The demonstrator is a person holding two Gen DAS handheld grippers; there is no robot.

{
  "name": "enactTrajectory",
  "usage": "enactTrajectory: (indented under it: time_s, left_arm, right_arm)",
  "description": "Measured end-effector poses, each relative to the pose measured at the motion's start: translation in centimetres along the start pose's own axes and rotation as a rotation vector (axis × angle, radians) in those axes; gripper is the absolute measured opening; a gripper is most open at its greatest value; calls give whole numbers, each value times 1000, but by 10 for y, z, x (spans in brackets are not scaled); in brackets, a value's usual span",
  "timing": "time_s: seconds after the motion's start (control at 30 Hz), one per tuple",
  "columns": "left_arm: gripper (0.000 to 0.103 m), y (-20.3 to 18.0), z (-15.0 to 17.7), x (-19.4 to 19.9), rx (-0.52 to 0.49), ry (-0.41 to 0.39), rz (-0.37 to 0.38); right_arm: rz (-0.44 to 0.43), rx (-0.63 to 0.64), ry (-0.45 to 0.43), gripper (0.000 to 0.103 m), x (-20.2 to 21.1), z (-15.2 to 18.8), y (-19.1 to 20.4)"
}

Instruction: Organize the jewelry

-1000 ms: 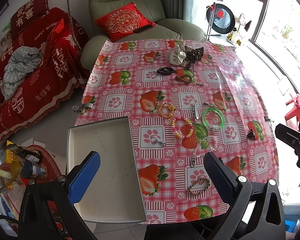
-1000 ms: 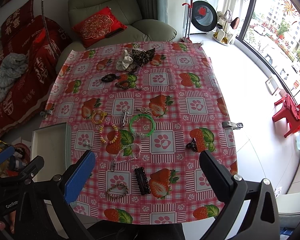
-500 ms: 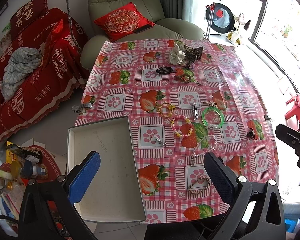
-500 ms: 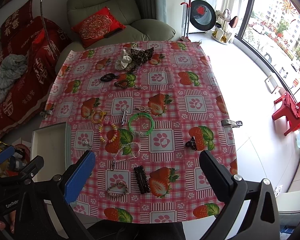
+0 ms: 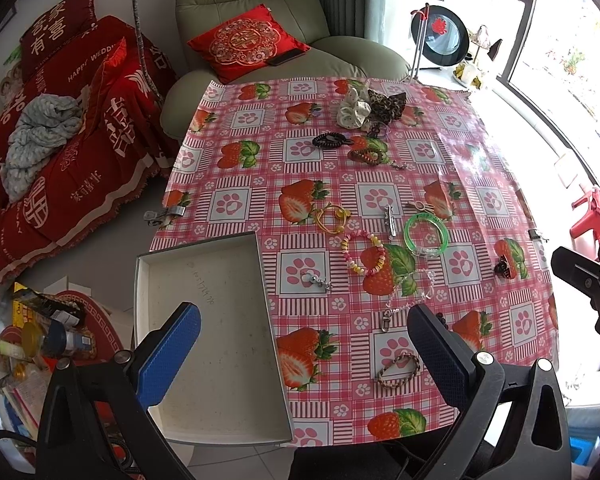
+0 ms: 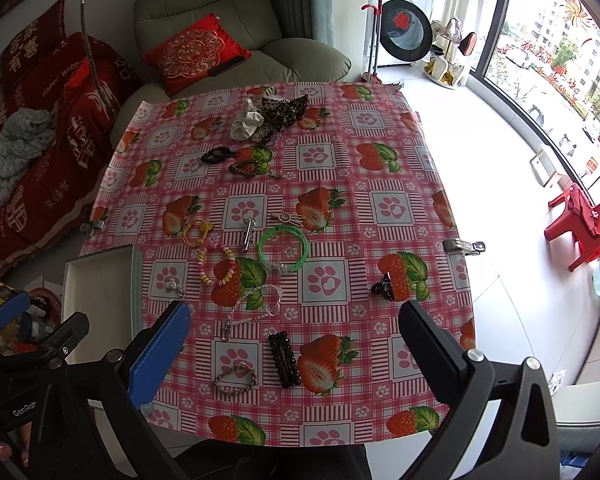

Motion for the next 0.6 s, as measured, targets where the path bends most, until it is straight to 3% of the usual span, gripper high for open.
enactTrajectory:
  time_s: [0.6]
  left_arm:
    - [103, -7, 8, -18, -19, 50, 13]
  right_arm:
    - [-15, -33, 43, 103, -13, 10, -13]
Point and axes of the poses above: each gripper's, at about its wrist camera, not at the fingertips, and x roughly against the way its jaws point, y to its left, z to its underside, the point moved 5 cm from there along -x, roughly the way its jaws point, and after that the axes turned 8 degrees about y, right-handed, at the moved point
